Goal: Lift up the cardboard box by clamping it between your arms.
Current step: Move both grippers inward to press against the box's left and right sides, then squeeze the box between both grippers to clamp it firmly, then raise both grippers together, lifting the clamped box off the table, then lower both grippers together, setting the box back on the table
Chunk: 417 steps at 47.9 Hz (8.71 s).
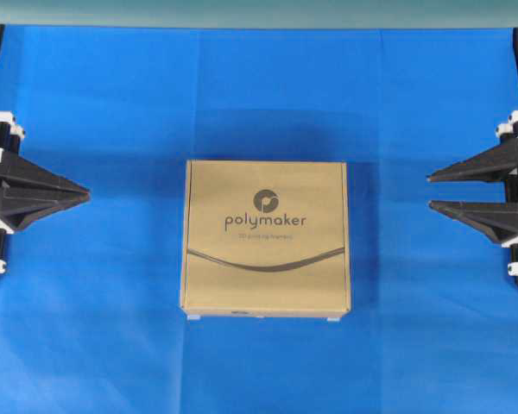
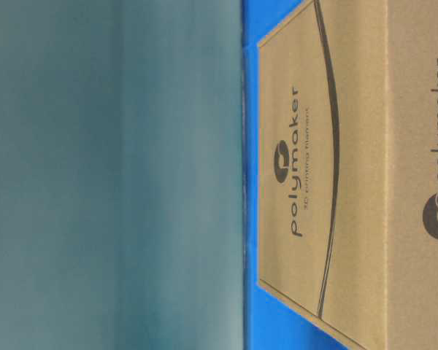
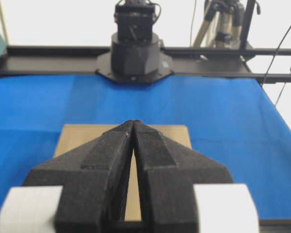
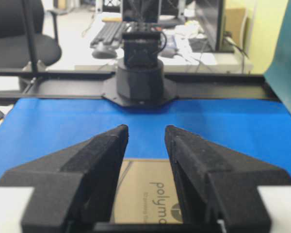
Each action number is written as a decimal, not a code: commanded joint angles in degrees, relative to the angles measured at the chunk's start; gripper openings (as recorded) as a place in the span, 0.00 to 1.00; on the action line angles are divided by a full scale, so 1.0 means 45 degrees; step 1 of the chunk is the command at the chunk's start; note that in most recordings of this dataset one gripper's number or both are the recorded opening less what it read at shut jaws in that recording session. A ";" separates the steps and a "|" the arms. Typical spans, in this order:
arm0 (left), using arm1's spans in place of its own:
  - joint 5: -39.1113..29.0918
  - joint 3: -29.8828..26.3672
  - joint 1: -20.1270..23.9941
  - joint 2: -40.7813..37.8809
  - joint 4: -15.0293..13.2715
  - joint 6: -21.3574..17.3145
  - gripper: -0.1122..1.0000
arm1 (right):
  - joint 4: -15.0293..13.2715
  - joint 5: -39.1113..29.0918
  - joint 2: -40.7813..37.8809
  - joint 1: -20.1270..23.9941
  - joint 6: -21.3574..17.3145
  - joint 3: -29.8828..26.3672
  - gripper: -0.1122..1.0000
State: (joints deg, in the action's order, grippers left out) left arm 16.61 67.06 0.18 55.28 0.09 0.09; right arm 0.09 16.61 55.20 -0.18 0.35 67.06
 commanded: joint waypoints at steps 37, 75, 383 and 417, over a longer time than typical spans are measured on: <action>-0.4766 -0.1836 0.0215 -0.2793 0.0215 0.0820 0.10 | 0.0625 -1.0273 -0.1523 -0.0938 -0.0254 -0.1660 0.14; -0.6602 -0.2441 0.0352 -0.5879 0.0215 0.0996 0.84 | 0.0137 -1.1406 -0.4961 -0.0938 0.0527 -0.1992 0.99; -0.8555 -0.6660 0.1328 -1.1992 0.0312 0.0020 0.86 | 0.0059 -0.9512 -1.1680 -0.0820 0.0469 -0.5605 0.99; -0.7773 -0.6191 0.1348 -1.2871 0.0312 0.0176 0.86 | 0.0078 -0.8164 -1.2813 -0.0859 0.0371 -0.5215 0.99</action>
State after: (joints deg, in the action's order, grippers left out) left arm -20.21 39.64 5.63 -2.64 1.67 -0.79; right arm 0.18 -22.41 -2.37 -4.31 3.08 44.38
